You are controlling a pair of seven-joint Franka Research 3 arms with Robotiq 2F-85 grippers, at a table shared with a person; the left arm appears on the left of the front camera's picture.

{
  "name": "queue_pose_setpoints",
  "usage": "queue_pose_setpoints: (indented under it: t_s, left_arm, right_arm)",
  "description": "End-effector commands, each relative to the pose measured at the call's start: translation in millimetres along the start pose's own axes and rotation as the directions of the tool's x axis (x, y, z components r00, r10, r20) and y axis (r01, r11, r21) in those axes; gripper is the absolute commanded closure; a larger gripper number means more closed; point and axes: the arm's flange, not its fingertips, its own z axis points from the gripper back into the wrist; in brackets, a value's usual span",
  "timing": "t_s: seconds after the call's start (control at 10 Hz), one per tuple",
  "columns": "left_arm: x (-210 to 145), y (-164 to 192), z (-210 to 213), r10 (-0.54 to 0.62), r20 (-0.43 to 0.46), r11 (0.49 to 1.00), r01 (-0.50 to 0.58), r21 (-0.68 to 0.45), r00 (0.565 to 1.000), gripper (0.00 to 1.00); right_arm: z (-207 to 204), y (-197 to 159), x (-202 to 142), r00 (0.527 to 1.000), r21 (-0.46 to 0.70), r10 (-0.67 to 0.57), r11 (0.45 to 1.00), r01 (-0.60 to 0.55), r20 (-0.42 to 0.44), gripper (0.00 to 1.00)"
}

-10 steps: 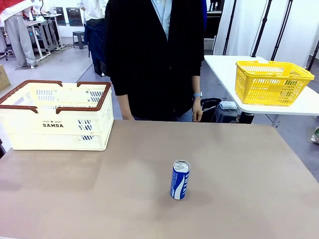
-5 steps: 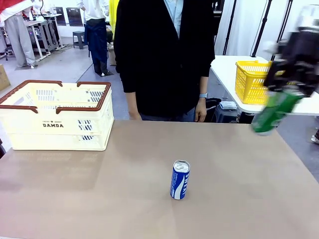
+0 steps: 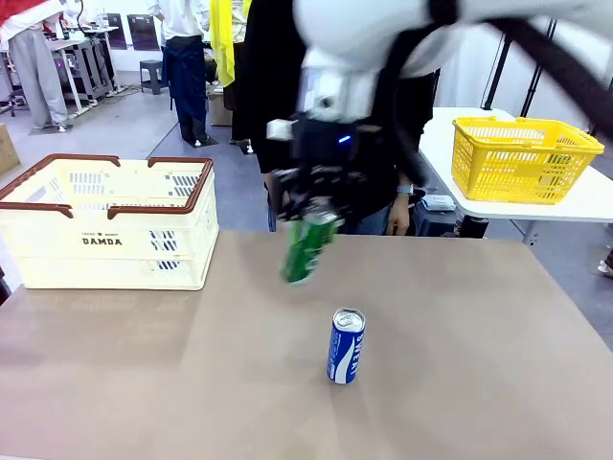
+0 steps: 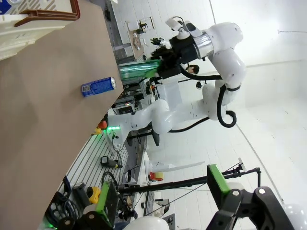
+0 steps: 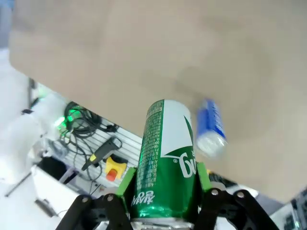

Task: Place the drinks into the Shopping basket.
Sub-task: Pick up one drink and place it into the Shopping basket.

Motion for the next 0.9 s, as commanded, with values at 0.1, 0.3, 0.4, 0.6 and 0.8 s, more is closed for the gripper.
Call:
queue_pose_setpoints:
  t_s: [0.1, 0.3, 0.4, 0.6, 0.8]
  left_arm:
    - [-3, -1, 0, 0.011, -0.007, 1.000, -0.011, 0.012, 1.000, 0.00]
    - [-3, -1, 0, 0.011, -0.007, 1.000, -0.011, 0.012, 1.000, 0.00]
    - [-3, -1, 0, 0.011, -0.007, 1.000, -0.011, 0.012, 1.000, 0.00]
    - [-3, -1, 0, 0.011, -0.007, 1.000, -0.011, 0.012, 1.000, 0.00]
    - [-3, -1, 0, 0.011, -0.007, 1.000, -0.011, 0.012, 1.000, 0.00]
  right_arm:
    - [-34, 29, 67, 0.995, -0.063, 0.074, 0.995, -0.078, -0.068, 1.00]
    - [-82, 36, 95, 0.991, -0.108, 0.064, 0.991, -0.077, -0.116, 1.00]
    - [-107, 36, 101, 0.990, -0.122, 0.066, 0.989, -0.082, -0.125, 1.00]
    - [-147, 23, 111, 0.990, -0.159, 0.034, 0.986, -0.055, -0.134, 1.00]
    - [-158, 19, 113, 0.989, -0.200, 0.012, 0.979, -0.042, -0.146, 1.00]
